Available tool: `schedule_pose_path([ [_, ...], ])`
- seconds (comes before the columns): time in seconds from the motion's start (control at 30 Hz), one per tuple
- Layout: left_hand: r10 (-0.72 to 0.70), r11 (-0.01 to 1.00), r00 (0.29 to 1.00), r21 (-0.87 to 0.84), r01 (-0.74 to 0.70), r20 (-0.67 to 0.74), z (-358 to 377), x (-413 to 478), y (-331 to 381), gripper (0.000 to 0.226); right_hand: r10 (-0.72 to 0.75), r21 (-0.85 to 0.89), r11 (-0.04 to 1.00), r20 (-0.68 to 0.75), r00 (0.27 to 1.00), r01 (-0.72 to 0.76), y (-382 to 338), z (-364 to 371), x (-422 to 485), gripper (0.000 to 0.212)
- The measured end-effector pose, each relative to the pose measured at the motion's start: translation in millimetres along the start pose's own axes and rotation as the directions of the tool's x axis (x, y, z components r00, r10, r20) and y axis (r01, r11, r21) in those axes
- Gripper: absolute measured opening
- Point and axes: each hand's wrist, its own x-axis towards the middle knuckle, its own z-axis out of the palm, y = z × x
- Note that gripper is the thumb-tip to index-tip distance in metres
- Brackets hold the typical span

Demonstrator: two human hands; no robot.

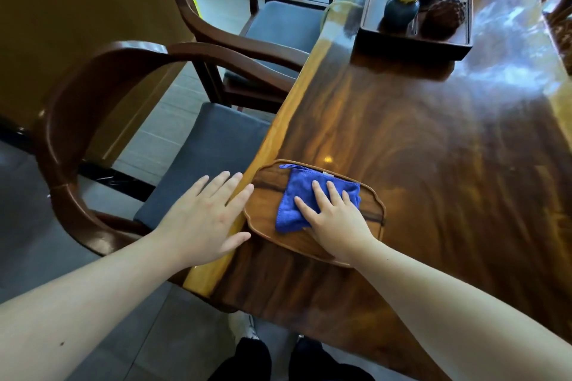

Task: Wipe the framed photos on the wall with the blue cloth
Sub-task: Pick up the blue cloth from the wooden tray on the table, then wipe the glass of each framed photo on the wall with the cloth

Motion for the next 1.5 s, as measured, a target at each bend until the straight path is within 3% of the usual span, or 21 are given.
schedule_pose_path([
  [0.23,-0.021,1.0,0.999,-0.01,0.02,-0.041,-7,-4,5,0.079,-0.079,0.006,0.997,0.015,0.997,0.079,14,-15,-1,0.051],
  [0.43,-0.097,0.995,0.993,-0.005,0.096,-0.073,-16,-25,2,0.079,-0.266,-0.019,0.964,-0.159,0.951,0.266,15,-38,4,0.051],
  [0.63,-0.201,0.979,0.97,0.007,0.204,-0.137,-30,-65,-24,0.079,-0.418,-0.06,0.902,-0.372,0.828,0.428,-26,-97,24,0.053],
  [0.83,-0.339,0.935,0.909,0.017,0.354,-0.24,-52,-125,-80,0.079,-0.568,-0.21,0.817,-0.451,0.689,0.537,-104,-177,54,0.063],
  [1.07,-0.433,0.874,0.835,0.067,0.481,-0.339,-70,-222,-170,0.08,-0.666,-0.388,0.744,-0.489,0.563,0.543,-219,-256,88,0.068],
  [1.23,-0.469,0.839,0.799,0.094,0.536,-0.377,-81,-299,-245,0.079,-0.721,-0.491,0.688,-0.547,0.426,0.534,-309,-303,119,0.066],
  [1.5,-0.505,0.801,0.754,0.097,0.591,-0.421,-95,-365,-338,0.08,-0.697,-0.501,0.7,-0.632,0.338,0.509,-396,-365,180,0.067],
])
